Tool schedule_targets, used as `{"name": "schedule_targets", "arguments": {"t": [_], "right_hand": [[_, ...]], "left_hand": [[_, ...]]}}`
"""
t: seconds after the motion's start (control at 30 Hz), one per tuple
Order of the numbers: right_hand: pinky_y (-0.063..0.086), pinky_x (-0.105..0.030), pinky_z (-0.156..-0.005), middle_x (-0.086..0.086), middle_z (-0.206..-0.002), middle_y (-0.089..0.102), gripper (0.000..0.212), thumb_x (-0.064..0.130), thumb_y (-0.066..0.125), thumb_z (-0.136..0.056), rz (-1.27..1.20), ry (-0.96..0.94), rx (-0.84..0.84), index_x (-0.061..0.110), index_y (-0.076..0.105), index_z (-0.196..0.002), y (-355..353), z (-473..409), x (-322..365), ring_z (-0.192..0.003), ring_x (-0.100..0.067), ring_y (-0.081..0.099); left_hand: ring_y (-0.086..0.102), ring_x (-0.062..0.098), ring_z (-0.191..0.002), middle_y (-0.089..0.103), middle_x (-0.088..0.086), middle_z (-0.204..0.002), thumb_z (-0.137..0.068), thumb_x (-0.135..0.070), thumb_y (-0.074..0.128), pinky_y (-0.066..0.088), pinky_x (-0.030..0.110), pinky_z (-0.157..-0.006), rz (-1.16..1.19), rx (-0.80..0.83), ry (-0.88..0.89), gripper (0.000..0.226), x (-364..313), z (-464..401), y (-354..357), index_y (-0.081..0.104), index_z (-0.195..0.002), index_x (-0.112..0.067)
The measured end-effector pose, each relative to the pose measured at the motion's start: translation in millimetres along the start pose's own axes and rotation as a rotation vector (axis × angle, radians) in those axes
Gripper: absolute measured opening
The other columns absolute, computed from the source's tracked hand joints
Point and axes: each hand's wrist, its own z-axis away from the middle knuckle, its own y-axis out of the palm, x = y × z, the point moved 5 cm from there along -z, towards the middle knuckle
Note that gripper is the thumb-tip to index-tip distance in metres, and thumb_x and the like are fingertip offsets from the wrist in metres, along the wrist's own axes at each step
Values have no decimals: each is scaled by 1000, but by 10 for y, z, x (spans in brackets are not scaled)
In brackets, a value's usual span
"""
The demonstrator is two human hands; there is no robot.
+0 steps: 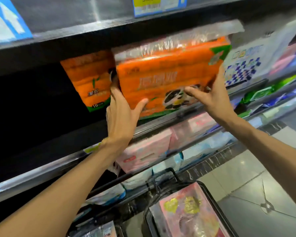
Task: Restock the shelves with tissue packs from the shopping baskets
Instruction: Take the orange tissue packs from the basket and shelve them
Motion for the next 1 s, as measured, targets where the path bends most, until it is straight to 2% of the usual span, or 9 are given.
{"name": "schedule_targets", "arguments": {"t": [0.1,0.27,0.4,0.43,0.53,0.67,0.77,0.83,1.0], "right_hand": [[42,-36,-117,-3,-152,46,87,33,77,-93,23,2,-37,14,21,-157,19,-236,-125,-139,-9,48],[22,-30,-120,-11,-159,25,105,38,80,-87,266,49,-274,13,11,-163,208,-182,-220,-146,-20,26],[20,-20,-111,-19,-165,10,99,34,78,-91,420,-13,-229,16,12,-164,515,-3,-218,-153,-34,14],[21,-25,-115,-20,-167,5,100,34,78,-92,424,-10,-226,17,11,-164,554,-29,-237,-155,-34,9],[30,-43,-119,-20,-167,2,98,33,78,-92,394,51,-276,19,12,-163,614,-149,-316,-155,-35,8],[32,-41,-115,-23,-161,14,90,29,76,-93,435,100,-262,9,18,-159,707,-325,-448,-149,-37,21],[24,-42,-124,-24,-164,6,90,21,75,-94,378,129,-231,6,15,-160,684,-476,-609,-153,-36,14],[21,-40,-125,-24,-164,6,91,17,75,-93,359,136,-225,6,14,-159,635,-570,-708,-154,-36,16],[30,-42,-123,-24,-158,19,88,16,80,-89,387,135,-250,0,21,-153,537,-700,-841,-146,-33,32]], "left_hand": [[58,30,-86,53,-3,-82,-87,-63,68,33,30,-71,-172,33,24,81,-15,-236,175,44,-134,-1],[62,35,-76,49,-1,-66,-89,-61,67,41,38,-66,-288,138,-10,72,72,-386,328,51,-123,1],[61,35,-78,67,9,-97,-87,-62,69,51,42,-74,-286,53,-33,110,96,-417,417,-1,-158,-17],[64,36,-79,69,11,-105,-86,-67,66,53,43,-74,-290,44,-41,109,144,-445,469,1,-157,-17],[65,29,-75,71,12,-106,-76,-91,38,45,33,-65,-356,55,-72,110,236,-570,624,49,-134,2],[68,28,-85,70,13,-106,-66,-102,8,46,32,-66,-357,96,-69,129,186,-633,881,61,-120,3],[65,37,-110,54,21,-140,-85,-79,50,56,42,-77,-312,59,-4,99,-34,-609,967,40,-147,-2],[59,42,-122,41,25,-152,-85,-60,71,57,47,-84,-251,7,39,103,-158,-614,1006,24,-157,-3],[58,43,-123,41,28,-150,-82,-54,78,55,45,-89,-209,-5,48,107,-209,-703,1150,24,-156,1]]}}
